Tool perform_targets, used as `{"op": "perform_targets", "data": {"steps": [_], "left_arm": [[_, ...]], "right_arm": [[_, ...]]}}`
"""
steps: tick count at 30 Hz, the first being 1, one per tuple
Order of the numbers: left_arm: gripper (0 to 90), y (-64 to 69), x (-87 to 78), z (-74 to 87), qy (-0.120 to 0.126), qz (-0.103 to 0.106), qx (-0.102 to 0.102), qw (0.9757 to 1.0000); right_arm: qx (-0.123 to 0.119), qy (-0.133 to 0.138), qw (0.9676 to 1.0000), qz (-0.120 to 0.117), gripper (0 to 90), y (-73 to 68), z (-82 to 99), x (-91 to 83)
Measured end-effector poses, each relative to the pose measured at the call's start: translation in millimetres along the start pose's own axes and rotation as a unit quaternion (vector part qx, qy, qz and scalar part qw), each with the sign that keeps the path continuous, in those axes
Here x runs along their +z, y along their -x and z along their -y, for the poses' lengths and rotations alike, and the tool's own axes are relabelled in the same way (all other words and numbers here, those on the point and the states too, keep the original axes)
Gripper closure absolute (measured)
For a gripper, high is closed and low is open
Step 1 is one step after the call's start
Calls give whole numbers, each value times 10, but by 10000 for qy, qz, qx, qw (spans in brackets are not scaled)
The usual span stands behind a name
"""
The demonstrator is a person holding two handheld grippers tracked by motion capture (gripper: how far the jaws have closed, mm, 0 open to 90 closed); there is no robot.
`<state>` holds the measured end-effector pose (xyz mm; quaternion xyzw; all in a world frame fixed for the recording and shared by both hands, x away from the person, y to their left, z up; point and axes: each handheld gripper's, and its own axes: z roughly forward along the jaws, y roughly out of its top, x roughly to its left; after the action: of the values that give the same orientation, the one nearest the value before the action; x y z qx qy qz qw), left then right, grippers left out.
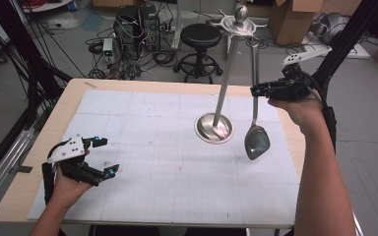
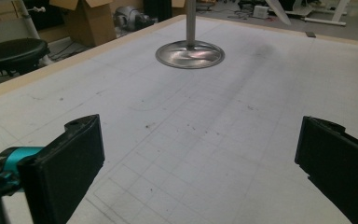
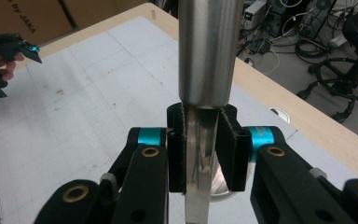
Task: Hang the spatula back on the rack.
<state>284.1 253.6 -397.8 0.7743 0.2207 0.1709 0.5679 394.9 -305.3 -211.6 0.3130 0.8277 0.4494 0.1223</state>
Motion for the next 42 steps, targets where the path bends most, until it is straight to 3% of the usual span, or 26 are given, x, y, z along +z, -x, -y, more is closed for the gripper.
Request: {"op": "perform_targets", "data": {"steps": [9,11,13,16,23,30,42], "left_arm": [[17,-3,-18,7,16,-11,-36,10000],[17,-4,-19,7,22,-16,-31,10000],[17,-3,-20,6,29,-14,-31,10000],[17,-7,-22,8,27,-5,-20,10000],[17,-17,-33,14,24,-17,-31,10000],[17,-12,-24,13,25,-15,-37,10000],[17,-10,-17,14,39,-17,-48,10000]], "right_arm": [[-35,-124,9999,16,774,-12,-10,59],[-43,-181,9998,-12,848,-18,-24,71],[-120,-247,9995,136,860,-28,-32,88],[-59,-379,9992,104,876,-6,-20,121],[-6,-120,9999,-61,879,12,1,89],[-71,-111,9999,-33,879,-3,9,20],[-348,-104,9992,-188,880,-123,-71,-50]]}}
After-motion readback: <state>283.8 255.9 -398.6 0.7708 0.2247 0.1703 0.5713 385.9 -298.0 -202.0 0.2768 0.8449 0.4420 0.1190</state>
